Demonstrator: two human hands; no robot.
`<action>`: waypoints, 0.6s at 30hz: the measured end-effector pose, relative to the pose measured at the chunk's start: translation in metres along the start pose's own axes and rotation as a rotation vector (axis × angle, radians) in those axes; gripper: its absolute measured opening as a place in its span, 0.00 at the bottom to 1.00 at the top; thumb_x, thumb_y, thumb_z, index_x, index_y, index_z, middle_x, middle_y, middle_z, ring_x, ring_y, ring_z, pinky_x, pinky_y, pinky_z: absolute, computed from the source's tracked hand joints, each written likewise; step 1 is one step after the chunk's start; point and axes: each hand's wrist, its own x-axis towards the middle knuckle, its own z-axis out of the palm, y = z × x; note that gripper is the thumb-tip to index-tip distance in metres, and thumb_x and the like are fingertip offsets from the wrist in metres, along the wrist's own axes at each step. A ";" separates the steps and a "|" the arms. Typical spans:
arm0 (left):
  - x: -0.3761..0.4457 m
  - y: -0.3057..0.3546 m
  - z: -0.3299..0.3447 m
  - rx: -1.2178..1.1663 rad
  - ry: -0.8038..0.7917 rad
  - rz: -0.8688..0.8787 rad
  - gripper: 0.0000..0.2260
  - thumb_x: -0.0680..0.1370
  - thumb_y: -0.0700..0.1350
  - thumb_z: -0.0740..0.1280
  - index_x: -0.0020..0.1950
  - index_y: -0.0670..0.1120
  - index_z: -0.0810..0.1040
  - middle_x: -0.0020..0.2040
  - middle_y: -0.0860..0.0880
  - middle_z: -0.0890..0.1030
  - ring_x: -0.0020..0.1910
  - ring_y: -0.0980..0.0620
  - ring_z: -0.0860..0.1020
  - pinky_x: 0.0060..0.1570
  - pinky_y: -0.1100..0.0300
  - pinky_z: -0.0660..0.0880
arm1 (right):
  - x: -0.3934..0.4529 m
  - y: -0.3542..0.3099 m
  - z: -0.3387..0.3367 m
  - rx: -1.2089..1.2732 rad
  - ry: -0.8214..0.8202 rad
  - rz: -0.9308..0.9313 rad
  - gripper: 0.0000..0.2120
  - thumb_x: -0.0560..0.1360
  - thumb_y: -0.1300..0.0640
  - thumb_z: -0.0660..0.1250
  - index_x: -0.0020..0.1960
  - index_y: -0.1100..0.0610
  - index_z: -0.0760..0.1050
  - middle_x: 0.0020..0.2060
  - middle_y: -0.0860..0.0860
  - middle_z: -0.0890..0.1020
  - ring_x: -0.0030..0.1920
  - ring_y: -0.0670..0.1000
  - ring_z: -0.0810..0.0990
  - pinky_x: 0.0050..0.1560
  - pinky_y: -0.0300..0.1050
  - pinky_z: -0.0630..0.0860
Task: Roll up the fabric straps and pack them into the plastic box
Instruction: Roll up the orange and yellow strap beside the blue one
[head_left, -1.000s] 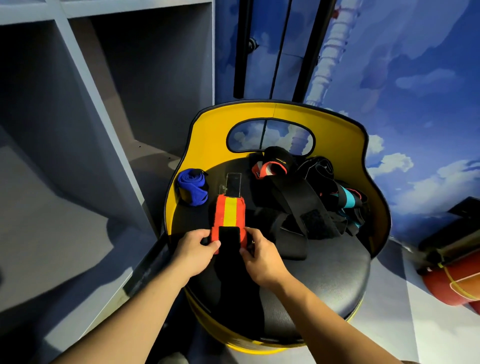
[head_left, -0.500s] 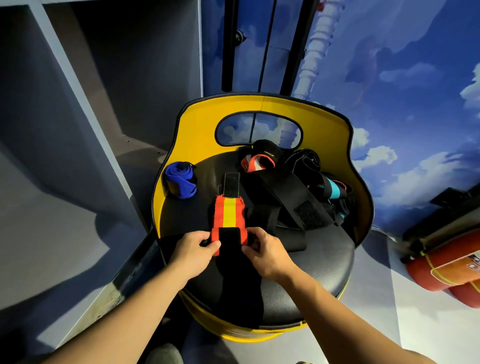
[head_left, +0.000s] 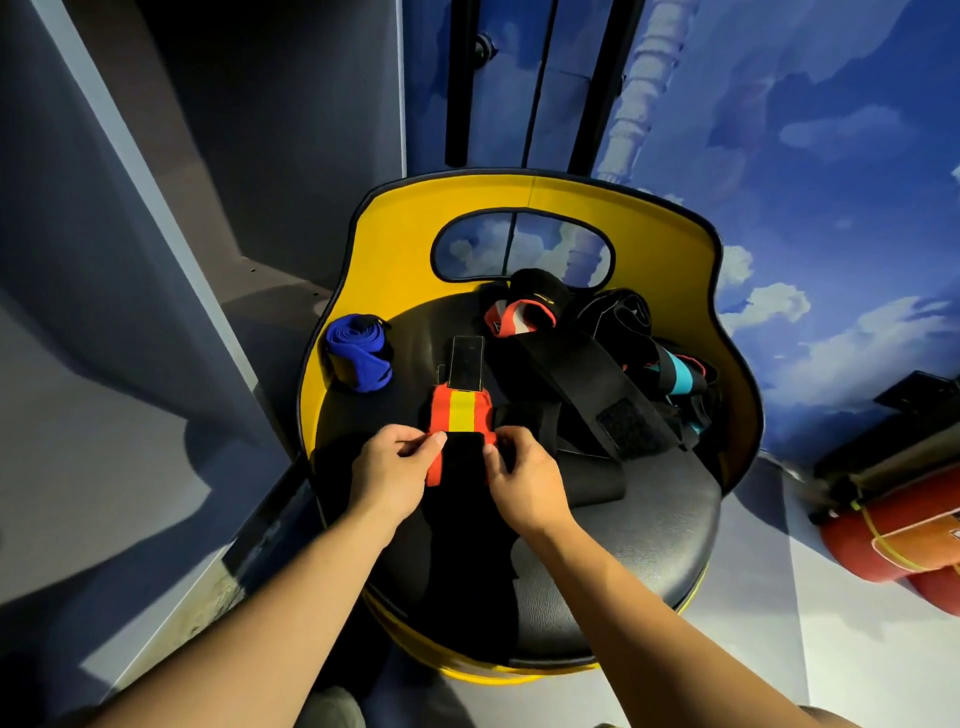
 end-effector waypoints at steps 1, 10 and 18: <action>0.001 0.000 0.000 0.003 0.012 0.007 0.08 0.75 0.56 0.73 0.48 0.54 0.80 0.45 0.56 0.82 0.48 0.53 0.81 0.53 0.52 0.81 | 0.001 0.000 0.001 0.017 0.035 -0.008 0.12 0.80 0.51 0.66 0.59 0.58 0.77 0.51 0.53 0.83 0.52 0.53 0.80 0.49 0.40 0.71; -0.009 -0.008 -0.009 0.137 -0.192 0.036 0.20 0.75 0.42 0.74 0.66 0.52 0.77 0.62 0.52 0.79 0.63 0.53 0.76 0.65 0.56 0.72 | -0.012 -0.003 -0.004 0.100 -0.075 0.038 0.09 0.81 0.51 0.65 0.57 0.55 0.75 0.47 0.48 0.82 0.48 0.48 0.80 0.48 0.40 0.73; -0.027 -0.008 -0.028 0.260 -0.197 0.083 0.20 0.77 0.46 0.73 0.69 0.49 0.77 0.67 0.50 0.78 0.69 0.50 0.74 0.66 0.55 0.70 | -0.031 0.001 -0.016 0.015 -0.221 -0.023 0.14 0.77 0.58 0.70 0.62 0.57 0.73 0.48 0.47 0.81 0.47 0.46 0.80 0.45 0.28 0.72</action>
